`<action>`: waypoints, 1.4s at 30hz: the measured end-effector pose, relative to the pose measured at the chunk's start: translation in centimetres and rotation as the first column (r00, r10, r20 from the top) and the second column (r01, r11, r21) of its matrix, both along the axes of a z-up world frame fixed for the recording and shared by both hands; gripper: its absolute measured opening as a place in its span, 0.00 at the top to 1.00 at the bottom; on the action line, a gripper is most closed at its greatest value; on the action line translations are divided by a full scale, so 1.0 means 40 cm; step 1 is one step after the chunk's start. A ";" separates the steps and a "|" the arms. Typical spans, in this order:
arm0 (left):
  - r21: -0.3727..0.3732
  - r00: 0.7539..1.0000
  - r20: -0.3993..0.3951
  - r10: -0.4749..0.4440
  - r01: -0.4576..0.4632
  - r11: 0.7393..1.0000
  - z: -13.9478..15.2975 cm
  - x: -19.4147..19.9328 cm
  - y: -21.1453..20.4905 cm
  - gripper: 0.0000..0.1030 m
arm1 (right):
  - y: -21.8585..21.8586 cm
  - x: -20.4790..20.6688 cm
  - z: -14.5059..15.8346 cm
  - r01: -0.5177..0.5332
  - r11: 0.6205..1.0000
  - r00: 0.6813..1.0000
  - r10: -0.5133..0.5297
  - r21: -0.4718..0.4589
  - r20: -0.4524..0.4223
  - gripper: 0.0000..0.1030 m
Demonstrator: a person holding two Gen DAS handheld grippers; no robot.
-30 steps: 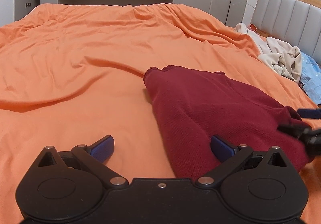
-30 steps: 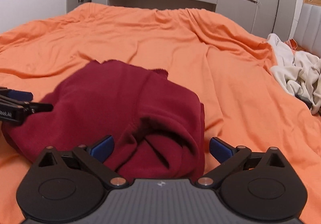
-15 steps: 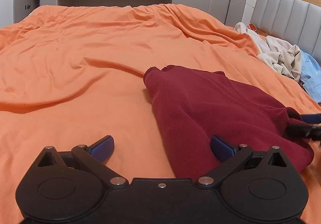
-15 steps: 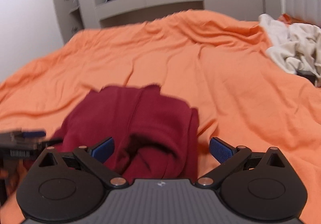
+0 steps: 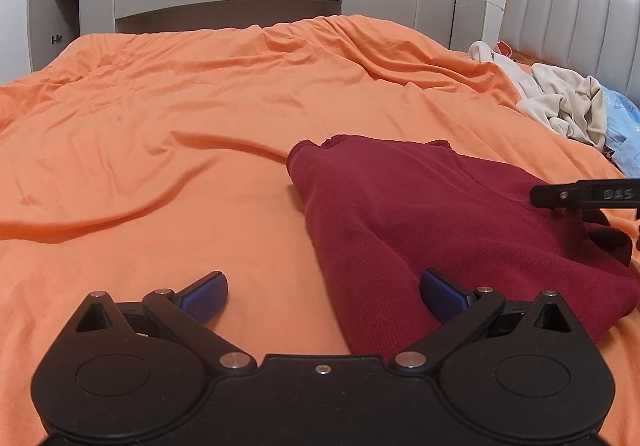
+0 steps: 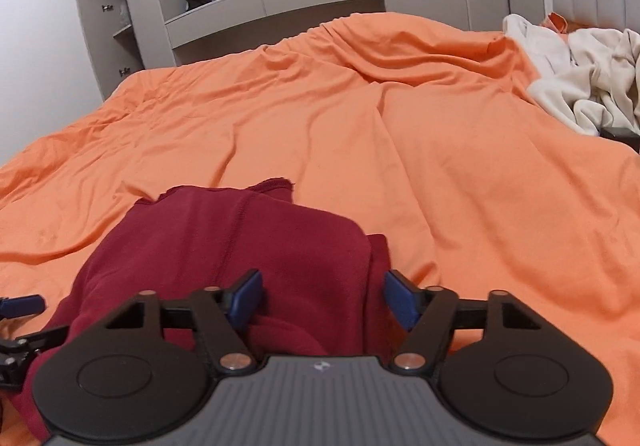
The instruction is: Fold small clothes
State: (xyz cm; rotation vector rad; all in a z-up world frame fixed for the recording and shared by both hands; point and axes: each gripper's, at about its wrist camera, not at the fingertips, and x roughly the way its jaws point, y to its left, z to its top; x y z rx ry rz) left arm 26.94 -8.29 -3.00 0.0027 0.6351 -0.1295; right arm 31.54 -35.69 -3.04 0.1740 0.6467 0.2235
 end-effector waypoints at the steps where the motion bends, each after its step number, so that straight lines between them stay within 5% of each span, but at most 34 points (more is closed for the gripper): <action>1: -0.001 1.000 -0.001 0.000 0.000 1.000 0.000 0.000 0.000 0.00 | -0.006 0.002 -0.004 0.010 1.000 1.000 -0.010 0.013 -0.012 0.40; 9: -0.015 1.000 -0.007 -0.002 0.002 1.000 -0.001 0.005 0.007 0.00 | -0.030 0.011 -0.036 0.042 0.997 0.995 -0.036 0.068 -0.093 0.41; 16: -0.030 1.000 -0.011 -0.005 0.004 1.000 -0.002 0.010 0.017 0.00 | 0.003 -0.009 -0.025 0.009 1.000 0.999 -0.009 0.006 -0.045 0.66; 25: -0.300 0.998 -0.037 -0.041 0.028 0.953 0.017 0.041 0.102 0.01 | 0.000 -0.004 -0.029 0.011 1.000 0.998 -0.010 0.018 -0.057 0.65; 34: -0.449 0.990 -0.128 -0.063 -0.002 0.893 -0.028 0.151 0.129 0.07 | -0.001 -0.004 -0.034 0.012 1.000 0.998 -0.011 0.012 -0.059 0.64; 42: -0.411 0.986 -0.119 -0.117 0.058 0.910 -0.040 0.142 0.094 0.17 | 0.000 -0.005 -0.037 0.012 1.000 0.998 -0.011 0.005 -0.061 0.62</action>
